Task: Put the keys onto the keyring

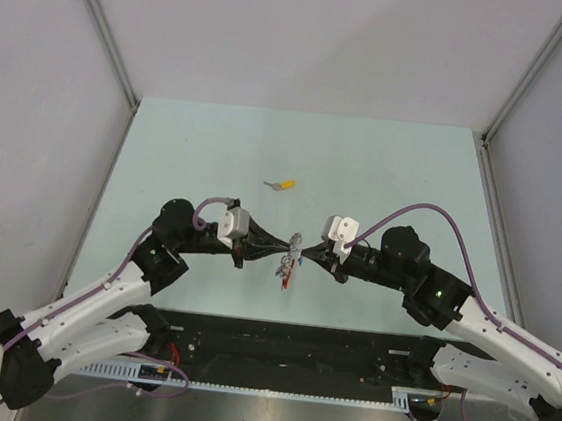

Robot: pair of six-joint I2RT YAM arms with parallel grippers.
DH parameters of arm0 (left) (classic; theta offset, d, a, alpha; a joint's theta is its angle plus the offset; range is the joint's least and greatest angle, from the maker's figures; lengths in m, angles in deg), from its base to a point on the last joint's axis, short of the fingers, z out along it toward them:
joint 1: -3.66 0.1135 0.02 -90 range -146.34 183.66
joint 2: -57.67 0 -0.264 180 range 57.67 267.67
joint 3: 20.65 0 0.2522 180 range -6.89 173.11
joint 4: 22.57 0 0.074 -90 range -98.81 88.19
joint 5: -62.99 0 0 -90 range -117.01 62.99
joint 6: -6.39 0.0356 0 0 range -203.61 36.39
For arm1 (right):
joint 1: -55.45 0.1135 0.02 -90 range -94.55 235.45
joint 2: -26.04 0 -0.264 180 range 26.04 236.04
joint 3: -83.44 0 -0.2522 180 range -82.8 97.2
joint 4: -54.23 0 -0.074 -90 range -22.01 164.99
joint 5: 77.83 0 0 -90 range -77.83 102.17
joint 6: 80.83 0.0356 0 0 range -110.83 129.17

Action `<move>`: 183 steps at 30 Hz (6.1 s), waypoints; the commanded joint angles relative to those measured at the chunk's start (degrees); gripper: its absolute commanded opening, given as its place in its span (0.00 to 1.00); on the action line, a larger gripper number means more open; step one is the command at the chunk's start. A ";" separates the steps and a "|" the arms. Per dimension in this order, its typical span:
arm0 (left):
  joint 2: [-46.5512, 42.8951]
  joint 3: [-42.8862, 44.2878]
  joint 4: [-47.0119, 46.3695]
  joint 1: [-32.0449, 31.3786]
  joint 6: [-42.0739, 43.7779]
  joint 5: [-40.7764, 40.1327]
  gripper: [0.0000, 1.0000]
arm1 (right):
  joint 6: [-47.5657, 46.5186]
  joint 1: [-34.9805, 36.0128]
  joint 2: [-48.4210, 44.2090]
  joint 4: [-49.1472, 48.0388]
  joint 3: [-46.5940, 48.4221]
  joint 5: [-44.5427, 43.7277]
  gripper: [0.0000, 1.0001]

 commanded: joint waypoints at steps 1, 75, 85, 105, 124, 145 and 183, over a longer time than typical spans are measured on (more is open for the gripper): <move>-1.29 -0.03 -4.33 0.40 -0.24 0.10 0.00 | -0.69 0.24 -0.61 -1.02 2.01 1.07 0.00; 0.38 0.41 -4.42 0.31 -1.30 2.65 0.00 | -0.87 1.20 0.00 -1.99 2.01 -2.10 0.00; 1.70 1.46 -3.37 0.22 -1.39 4.93 0.00 | -2.36 2.61 0.27 -2.43 1.75 -3.41 0.00; 4.33 3.13 -0.03 -0.74 -0.86 6.08 0.00 | -5.09 5.60 -1.58 -5.07 -0.01 -3.86 0.00; 4.86 3.66 2.09 -2.15 0.55 3.62 0.00 | -3.86 6.74 -3.25 -6.56 -0.72 -9.04 0.00; -10.33 0.06 6.82 -2.15 -3.58 -22.57 0.00 | 13.28 -1.78 -3.43 14.87 0.52 -16.42 0.00; -37.77 -3.11 32.85 0.04 1.87 -35.32 0.00 | 13.11 -10.92 43.78 -13.31 0.10 -14.23 0.00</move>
